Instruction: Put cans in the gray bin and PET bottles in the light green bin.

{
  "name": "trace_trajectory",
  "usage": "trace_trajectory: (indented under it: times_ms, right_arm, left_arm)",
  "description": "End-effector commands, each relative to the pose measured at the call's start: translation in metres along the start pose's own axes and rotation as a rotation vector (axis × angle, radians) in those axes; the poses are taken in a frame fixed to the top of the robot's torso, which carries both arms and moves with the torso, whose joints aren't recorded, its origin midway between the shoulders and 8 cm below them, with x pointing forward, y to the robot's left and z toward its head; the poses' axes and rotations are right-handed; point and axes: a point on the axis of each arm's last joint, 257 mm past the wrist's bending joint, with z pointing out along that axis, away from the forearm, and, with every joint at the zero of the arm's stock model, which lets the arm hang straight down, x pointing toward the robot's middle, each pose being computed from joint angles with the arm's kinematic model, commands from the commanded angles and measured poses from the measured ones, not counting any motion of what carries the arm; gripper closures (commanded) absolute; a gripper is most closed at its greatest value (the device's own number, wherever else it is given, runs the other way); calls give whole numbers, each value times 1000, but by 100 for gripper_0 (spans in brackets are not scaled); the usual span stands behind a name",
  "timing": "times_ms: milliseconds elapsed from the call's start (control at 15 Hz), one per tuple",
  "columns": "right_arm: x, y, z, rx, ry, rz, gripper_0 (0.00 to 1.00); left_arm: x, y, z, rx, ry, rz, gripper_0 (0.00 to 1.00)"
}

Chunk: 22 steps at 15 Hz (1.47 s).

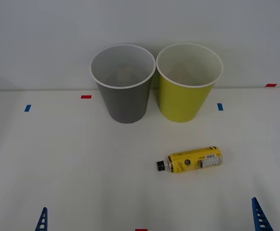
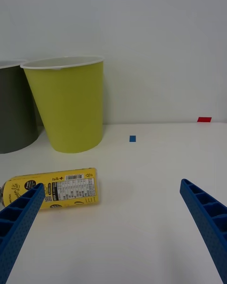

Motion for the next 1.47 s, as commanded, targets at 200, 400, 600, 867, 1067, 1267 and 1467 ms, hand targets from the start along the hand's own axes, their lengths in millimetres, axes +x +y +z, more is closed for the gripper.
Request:
trace_trajectory:
  times_ms: [200, 400, 600, 867, 1067, 1267, 1467]
  right_arm:
    - [0, 0, 0, 0, 0, 0, 0]
    - [27, -7, 1, 55, 8, 29, 0]
    - [11, -3, 8, 70, 12, 56, 0]
    - [6, 9, 24, 75, 56, 120, 0]
    - [6, 16, 47, 86, 103, 215, 0]
    - [10, 9, 66, 84, 131, 242, 0]
    - [10, 10, 80, 82, 194, 332, 0]
  left_arm:
    - [0, 0, 0, 0, 0, 0, 0]
    - [0, 0, 0, 0, 0, 0, 0]
    - [0, 0, 0, 0, 0, 0, 0]
    - [0, 0, 0, 0, 0, 0, 0]
    - [0, 0, 0, 0, 0, 0, 0]
    - [0, 0, 0, 0, 0, 0, 0]
    - [0, 0, 0, 0, 0, 0, 0]
